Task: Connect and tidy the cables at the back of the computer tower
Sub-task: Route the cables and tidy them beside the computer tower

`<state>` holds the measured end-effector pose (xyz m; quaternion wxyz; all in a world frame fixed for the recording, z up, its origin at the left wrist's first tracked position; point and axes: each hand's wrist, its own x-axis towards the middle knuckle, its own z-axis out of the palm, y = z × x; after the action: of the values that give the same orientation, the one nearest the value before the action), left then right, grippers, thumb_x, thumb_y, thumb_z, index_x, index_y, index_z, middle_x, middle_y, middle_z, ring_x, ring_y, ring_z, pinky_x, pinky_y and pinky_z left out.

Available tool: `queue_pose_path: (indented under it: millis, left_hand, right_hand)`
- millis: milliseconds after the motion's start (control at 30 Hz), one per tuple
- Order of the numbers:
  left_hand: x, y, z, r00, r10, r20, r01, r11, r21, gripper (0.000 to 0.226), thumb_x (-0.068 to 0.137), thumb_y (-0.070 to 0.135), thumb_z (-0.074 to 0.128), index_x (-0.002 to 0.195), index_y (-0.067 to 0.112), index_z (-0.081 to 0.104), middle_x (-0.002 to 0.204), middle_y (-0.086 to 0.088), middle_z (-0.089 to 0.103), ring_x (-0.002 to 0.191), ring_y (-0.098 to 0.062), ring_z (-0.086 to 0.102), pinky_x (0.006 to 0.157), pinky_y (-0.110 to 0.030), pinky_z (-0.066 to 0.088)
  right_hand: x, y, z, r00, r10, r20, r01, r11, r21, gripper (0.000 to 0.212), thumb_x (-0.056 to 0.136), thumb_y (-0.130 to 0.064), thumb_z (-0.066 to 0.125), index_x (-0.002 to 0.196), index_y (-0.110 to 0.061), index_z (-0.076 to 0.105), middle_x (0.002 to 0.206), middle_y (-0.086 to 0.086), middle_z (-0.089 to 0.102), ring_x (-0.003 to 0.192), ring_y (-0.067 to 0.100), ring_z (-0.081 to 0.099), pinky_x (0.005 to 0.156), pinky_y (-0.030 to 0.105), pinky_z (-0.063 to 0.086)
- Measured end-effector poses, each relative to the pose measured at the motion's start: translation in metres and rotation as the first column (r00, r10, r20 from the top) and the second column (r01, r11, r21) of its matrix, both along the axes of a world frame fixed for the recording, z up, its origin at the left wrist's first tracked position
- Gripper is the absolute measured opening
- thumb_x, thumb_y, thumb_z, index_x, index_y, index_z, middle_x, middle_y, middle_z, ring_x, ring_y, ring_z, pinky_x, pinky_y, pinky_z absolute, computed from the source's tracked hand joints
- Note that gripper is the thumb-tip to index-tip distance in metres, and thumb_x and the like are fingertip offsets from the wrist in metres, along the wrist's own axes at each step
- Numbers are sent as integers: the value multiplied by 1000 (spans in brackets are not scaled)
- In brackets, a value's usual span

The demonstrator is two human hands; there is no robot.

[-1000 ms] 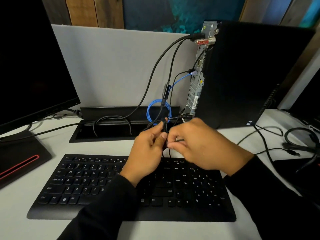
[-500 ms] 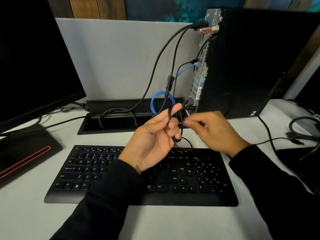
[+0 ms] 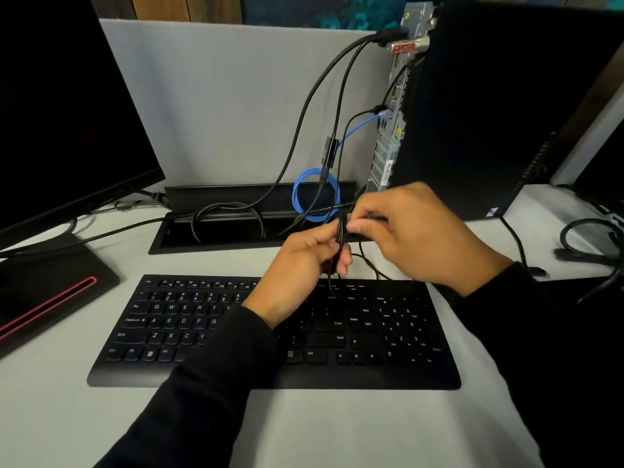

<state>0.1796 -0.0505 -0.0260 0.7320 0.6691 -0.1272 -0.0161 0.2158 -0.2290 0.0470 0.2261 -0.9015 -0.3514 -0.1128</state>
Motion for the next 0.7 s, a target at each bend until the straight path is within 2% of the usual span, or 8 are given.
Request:
queue_pose_path:
  millis: [67, 133, 200, 300, 367, 433, 567, 700]
  left_hand:
    - [-2, -1, 4, 994, -76, -73, 67, 990, -121, 53, 99, -4, 29, 118, 16, 74, 71, -9, 51, 64, -19, 45, 68, -29, 46]
    - [-2, -1, 6, 980, -129, -152, 100, 978, -185, 51, 98, 2, 27, 116, 10, 74, 65, -4, 43, 58, -15, 36, 62, -27, 40]
    - [-4, -1, 10, 951, -223, -215, 148, 936, -318, 45, 101, 15, 32, 119, 5, 72, 64, 2, 37, 56, -11, 30, 59, -25, 36]
    - [-5, 1, 14, 938, -307, -163, 175, 822, -541, 40, 102, 23, 42, 125, 4, 69, 63, 5, 35, 55, -9, 29, 57, -24, 35]
    - [-7, 0, 14, 944, -308, -121, 153, 730, -667, 39, 103, 22, 45, 130, 3, 65, 65, 4, 40, 56, -9, 35, 59, -23, 39]
    - [-9, -5, 13, 957, -266, -114, 98, 669, -737, 41, 103, 22, 44, 136, 3, 59, 69, 3, 45, 58, -9, 42, 63, -24, 46]
    - [-7, -17, 14, 990, -81, -115, -29, 681, -731, 38, 106, 14, 37, 140, 3, 49, 77, 0, 49, 64, -10, 48, 69, -24, 51]
    - [-3, -20, 15, 990, 85, -109, -138, 699, -702, 33, 107, 6, 38, 138, 6, 51, 83, -3, 58, 74, -12, 56, 79, -25, 54]
  right_hand:
    - [2, -5, 0, 999, -29, 26, 27, 996, 84, 15, 93, -35, 74, 83, -24, 71, 68, -14, 62, 64, 3, 60, 62, 27, 49]
    - [3, -8, -3, 1000, -26, 17, 21, 979, 201, 20, 88, -31, 80, 79, -18, 69, 63, -16, 59, 60, 1, 60, 58, 12, 41]
    - [5, -8, -6, 998, -19, 61, 1, 961, 278, 21, 89, -31, 79, 79, -16, 70, 66, -11, 62, 62, 7, 58, 58, 12, 39]
    - [7, -7, -16, 994, -21, 107, -14, 950, 313, 15, 99, -25, 67, 93, -17, 79, 73, -17, 64, 72, 5, 61, 65, 14, 41]
    - [7, -8, -24, 1000, -9, 26, 2, 965, 260, 19, 103, -19, 61, 101, -18, 79, 68, -21, 61, 72, 1, 59, 64, 11, 37]
    - [5, -9, -30, 993, 26, -118, -10, 991, 135, 21, 104, -18, 58, 102, -20, 78, 67, -14, 62, 69, 6, 60, 61, 13, 40]
    - [4, -5, -26, 956, 9, -295, -40, 994, -101, 15, 103, -22, 59, 96, -31, 69, 66, -6, 61, 64, 5, 59, 60, 25, 42]
    - [-2, -1, -24, 927, 5, -375, -86, 976, -200, 30, 101, -21, 59, 74, -35, 60, 64, -2, 63, 61, 6, 62, 61, 31, 51]
